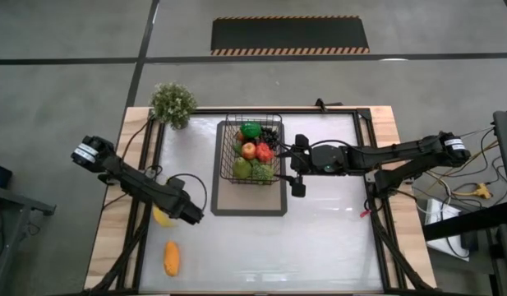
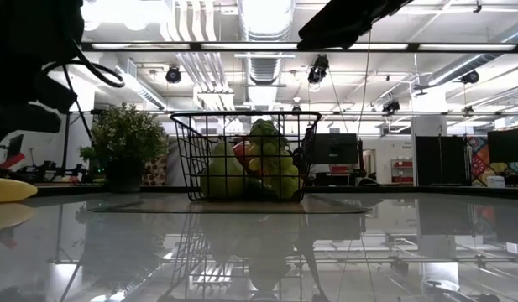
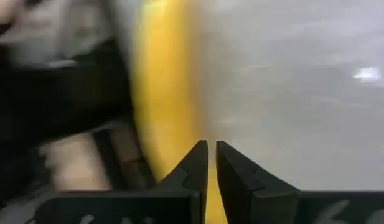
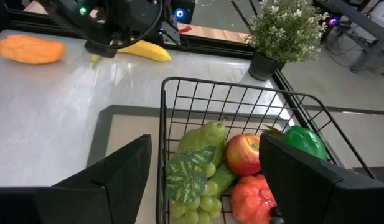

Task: Build produce basket
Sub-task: Put the banana into the black wire basket

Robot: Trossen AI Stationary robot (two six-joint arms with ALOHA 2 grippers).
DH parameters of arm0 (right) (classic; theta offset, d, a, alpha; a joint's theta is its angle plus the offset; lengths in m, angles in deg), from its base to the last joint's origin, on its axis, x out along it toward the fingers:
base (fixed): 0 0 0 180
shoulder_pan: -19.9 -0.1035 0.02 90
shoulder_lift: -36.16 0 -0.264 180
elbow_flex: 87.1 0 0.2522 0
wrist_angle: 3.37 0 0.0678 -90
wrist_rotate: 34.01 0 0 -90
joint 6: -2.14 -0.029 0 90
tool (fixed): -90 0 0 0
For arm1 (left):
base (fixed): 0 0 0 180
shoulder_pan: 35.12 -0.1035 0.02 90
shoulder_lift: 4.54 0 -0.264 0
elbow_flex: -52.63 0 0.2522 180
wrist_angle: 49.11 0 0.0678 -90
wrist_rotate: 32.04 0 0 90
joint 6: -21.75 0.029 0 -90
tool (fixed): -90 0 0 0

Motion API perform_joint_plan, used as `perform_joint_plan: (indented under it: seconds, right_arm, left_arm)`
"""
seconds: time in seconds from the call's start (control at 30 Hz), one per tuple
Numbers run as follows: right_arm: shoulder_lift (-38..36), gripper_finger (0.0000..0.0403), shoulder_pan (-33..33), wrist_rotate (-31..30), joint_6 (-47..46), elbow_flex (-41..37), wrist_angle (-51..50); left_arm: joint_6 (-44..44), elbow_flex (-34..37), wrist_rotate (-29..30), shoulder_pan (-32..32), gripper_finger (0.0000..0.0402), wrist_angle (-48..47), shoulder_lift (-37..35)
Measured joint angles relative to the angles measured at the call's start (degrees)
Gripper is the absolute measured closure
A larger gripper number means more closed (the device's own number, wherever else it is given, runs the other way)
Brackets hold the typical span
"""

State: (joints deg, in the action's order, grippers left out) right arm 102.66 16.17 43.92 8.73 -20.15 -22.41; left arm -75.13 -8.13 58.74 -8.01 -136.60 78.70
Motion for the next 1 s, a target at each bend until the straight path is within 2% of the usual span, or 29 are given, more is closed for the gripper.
perform_joint_plan:
  seconds: [0.23, 0.4, 0.6, 0.8, 1.0]
  right_arm:
    - [0.0, 0.0124, 0.0, 0.0, 0.0, 0.0, -0.2]
    - [0.0, 0.0124, 0.0, 0.0, -0.1, 0.0, -0.2]
    - [0.0, 0.0124, 0.0, 0.0, -0.2, 0.0, -0.2]
    - [0.0, 0.0124, 0.0, 0.0, -0.2, 0.0, -0.4]
    - [0.0, 0.0124, 0.0, 0.0, -0.1, -0.2, -0.4]
  left_arm:
    - [-0.1, 2.5, -1.8, 0.0, 0.0387, -12.4, 0.0]
    - [0.0, 5.1, -1.8, 0.0, 0.0387, -11.2, 0.0]
    - [-0.8, 5.0, -0.7, 0.0, 0.0387, -9.7, 0.4]
    - [-2.1, 5.2, -0.8, 0.0, 0.0387, -2.6, 0.4]
    - [-3.2, 5.8, -0.4, 0.0, 0.0387, -2.2, 2.3]
